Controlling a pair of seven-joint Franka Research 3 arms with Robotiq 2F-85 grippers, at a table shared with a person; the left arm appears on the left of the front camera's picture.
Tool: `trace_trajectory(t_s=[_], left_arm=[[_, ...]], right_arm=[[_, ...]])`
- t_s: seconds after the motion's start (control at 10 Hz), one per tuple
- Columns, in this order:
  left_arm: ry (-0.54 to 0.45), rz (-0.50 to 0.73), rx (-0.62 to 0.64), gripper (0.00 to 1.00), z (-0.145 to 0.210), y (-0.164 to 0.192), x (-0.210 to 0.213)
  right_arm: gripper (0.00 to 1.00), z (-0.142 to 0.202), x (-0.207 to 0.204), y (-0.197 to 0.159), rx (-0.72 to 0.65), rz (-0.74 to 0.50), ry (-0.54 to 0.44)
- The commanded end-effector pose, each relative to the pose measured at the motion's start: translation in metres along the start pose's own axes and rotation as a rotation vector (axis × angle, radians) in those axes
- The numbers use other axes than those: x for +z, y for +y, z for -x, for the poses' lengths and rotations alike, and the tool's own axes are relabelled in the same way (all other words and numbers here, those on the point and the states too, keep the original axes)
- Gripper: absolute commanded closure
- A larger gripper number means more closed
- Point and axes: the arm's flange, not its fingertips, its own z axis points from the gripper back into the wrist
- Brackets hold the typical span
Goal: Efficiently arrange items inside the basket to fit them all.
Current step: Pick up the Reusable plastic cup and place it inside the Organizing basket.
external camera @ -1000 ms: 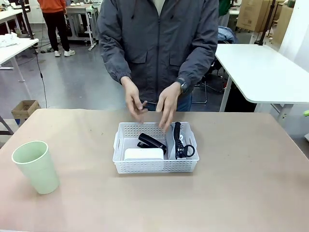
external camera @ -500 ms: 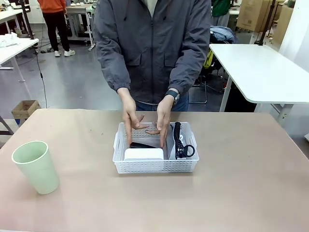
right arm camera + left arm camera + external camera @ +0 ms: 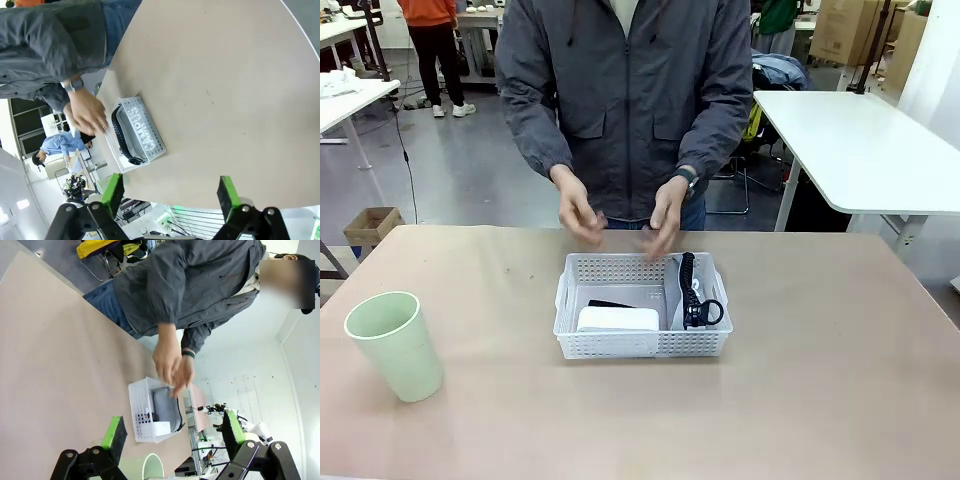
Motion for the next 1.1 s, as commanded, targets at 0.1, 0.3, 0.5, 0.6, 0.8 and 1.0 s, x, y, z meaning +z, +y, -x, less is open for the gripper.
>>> trace_trajectory(t_s=[0.1,0.3,0.5,0.6,0.8,1.0], left_arm=[[0.004,0.011,-0.006,0.00,-0.0003,-0.0023,0.0015],[0.004,0.011,-0.006,0.00,-0.0003,-0.0023,0.0015],[0.004,0.011,-0.006,0.00,-0.0003,-0.0023,0.0015],[0.004,0.011,-0.006,0.00,-0.0003,-0.0023,0.0015],[0.004,0.011,-0.006,0.00,-0.0003,-0.0023,0.0015],[0.004,0.011,-0.006,0.00,-0.0003,-0.0023,0.0015]], right_arm=[[0.00,-0.0004,-0.0014,0.0008,0.003,-0.006,0.004],[0.00,-0.0004,-0.0014,0.0008,0.003,-0.006,0.004],[0.00,-0.0004,-0.0014,0.0008,0.003,-0.006,0.004],[0.00,-0.0004,-0.0014,0.0008,0.003,-0.006,0.004],[0.00,-0.0004,-0.0014,0.0008,0.003,-0.006,0.004],[0.00,-0.0004,-0.0014,0.0008,0.003,-0.006,0.004]])
